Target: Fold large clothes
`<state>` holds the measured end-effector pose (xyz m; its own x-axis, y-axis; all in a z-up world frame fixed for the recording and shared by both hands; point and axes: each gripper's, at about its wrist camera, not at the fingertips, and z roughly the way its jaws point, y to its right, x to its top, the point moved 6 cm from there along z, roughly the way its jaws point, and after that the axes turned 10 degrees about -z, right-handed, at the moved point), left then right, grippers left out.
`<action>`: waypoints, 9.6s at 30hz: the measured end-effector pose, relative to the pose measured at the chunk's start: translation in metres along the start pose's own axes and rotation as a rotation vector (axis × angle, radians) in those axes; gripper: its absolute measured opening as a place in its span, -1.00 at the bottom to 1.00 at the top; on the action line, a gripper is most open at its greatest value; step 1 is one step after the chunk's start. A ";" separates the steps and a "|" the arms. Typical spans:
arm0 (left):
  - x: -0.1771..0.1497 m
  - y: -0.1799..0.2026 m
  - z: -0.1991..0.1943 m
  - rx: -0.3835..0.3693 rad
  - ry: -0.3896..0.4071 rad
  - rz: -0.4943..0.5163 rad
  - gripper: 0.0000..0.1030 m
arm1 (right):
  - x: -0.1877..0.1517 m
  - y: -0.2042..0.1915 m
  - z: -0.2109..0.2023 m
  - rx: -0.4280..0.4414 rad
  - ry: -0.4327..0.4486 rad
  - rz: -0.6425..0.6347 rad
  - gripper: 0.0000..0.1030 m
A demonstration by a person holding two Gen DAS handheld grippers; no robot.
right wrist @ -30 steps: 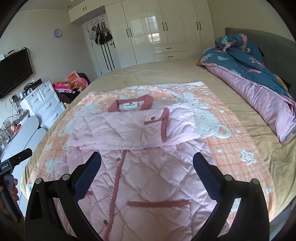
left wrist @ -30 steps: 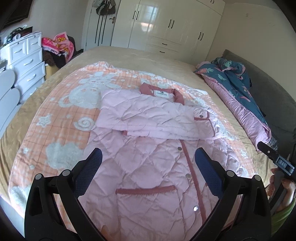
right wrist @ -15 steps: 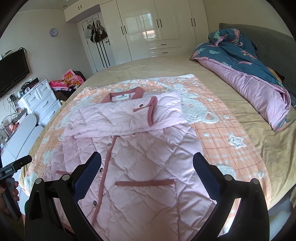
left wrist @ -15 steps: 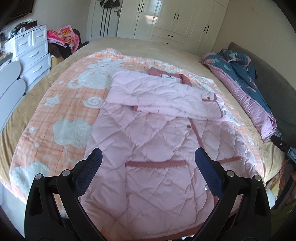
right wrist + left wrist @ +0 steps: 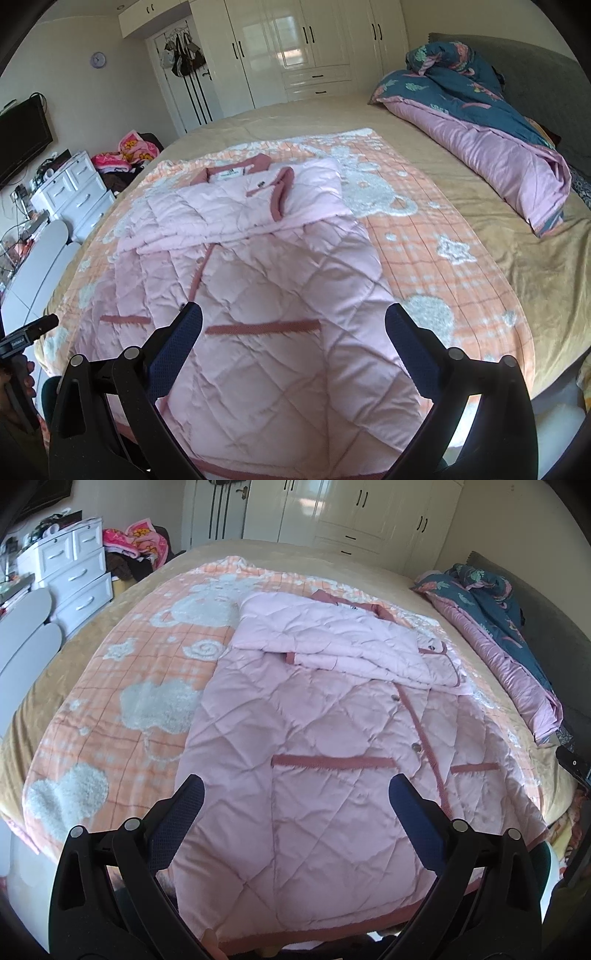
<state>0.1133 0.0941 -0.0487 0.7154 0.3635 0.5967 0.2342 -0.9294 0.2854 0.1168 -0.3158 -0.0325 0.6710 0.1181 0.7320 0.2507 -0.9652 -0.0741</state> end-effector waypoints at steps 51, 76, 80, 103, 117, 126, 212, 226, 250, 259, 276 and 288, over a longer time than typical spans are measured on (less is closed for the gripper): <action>-0.084 -0.052 0.041 0.037 -0.256 0.003 0.82 | -0.121 0.059 0.029 0.104 -0.346 0.059 0.92; -0.088 -0.049 0.038 0.082 -0.207 0.119 -0.05 | -0.047 0.029 0.003 0.369 -0.075 0.081 -0.55; -0.086 -0.050 0.030 0.066 -0.192 0.132 -0.48 | -0.029 0.030 -0.003 0.377 -0.005 0.095 -0.57; -0.016 -0.029 -0.003 -0.134 -0.111 0.011 -0.68 | 0.035 0.033 -0.012 0.411 0.129 0.174 -0.63; -0.095 -0.052 0.025 -0.108 -0.326 -0.003 -0.71 | 0.022 0.041 -0.006 0.418 0.128 0.202 -0.63; -0.018 -0.025 -0.013 -0.158 -0.095 0.036 -0.81 | 0.030 0.042 -0.009 0.423 0.136 0.214 -0.63; 0.235 0.029 0.059 -0.076 0.154 -0.100 -0.76 | 0.193 0.110 0.084 0.444 0.286 0.371 0.81; 0.237 0.037 0.086 -0.007 0.174 -0.089 -0.51 | 0.146 0.061 0.164 0.130 0.159 0.103 0.81; 0.221 0.047 0.073 0.089 0.280 0.022 0.81 | 0.129 0.051 0.171 0.066 0.181 0.057 0.87; 0.169 -0.047 0.127 0.141 0.173 -0.122 0.82 | 0.135 0.056 0.202 -0.034 0.098 -0.029 0.88; 0.138 -0.053 0.156 -0.118 0.070 -0.217 -0.10 | 0.135 0.059 0.257 0.005 -0.011 -0.133 0.24; 0.184 -0.009 0.127 -0.082 0.243 -0.112 -0.72 | 0.164 0.052 0.208 -0.028 0.192 -0.136 -0.68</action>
<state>0.3271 0.1612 -0.0367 0.5071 0.4777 0.7174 0.2415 -0.8778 0.4137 0.3855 -0.2981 -0.0573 0.4870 0.2031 0.8494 0.3086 -0.9499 0.0502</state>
